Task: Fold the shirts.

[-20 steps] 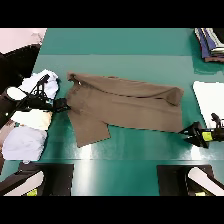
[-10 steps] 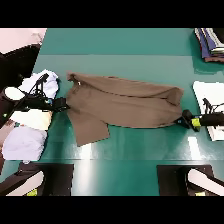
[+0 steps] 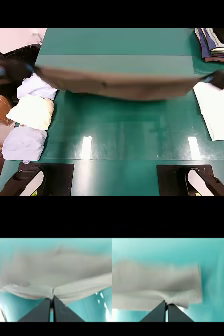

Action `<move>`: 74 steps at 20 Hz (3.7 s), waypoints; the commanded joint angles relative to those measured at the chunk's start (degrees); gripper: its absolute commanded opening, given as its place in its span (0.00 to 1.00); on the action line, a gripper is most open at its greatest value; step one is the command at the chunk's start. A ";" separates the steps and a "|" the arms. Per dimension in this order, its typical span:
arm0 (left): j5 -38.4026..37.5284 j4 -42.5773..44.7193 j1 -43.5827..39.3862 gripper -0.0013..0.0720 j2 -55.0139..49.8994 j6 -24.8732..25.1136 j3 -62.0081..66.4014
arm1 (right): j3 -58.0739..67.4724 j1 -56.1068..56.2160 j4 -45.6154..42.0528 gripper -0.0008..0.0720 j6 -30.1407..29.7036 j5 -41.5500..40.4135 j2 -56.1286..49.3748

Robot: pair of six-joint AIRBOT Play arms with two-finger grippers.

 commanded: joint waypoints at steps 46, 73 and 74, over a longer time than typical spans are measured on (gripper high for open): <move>-6.69 7.69 0.07 0.06 -50.64 -0.46 7.85 | 8.81 16.59 -26.43 0.03 7.56 3.32 -37.35; 2.84 -6.25 -0.66 0.69 -8.98 -5.64 -53.46 | -9.27 5.81 -12.98 0.55 5.22 7.19 -11.47; 3.17 -6.21 -1.66 0.69 -9.03 -5.86 -53.57 | -9.27 5.81 -12.94 0.55 5.03 7.19 -11.47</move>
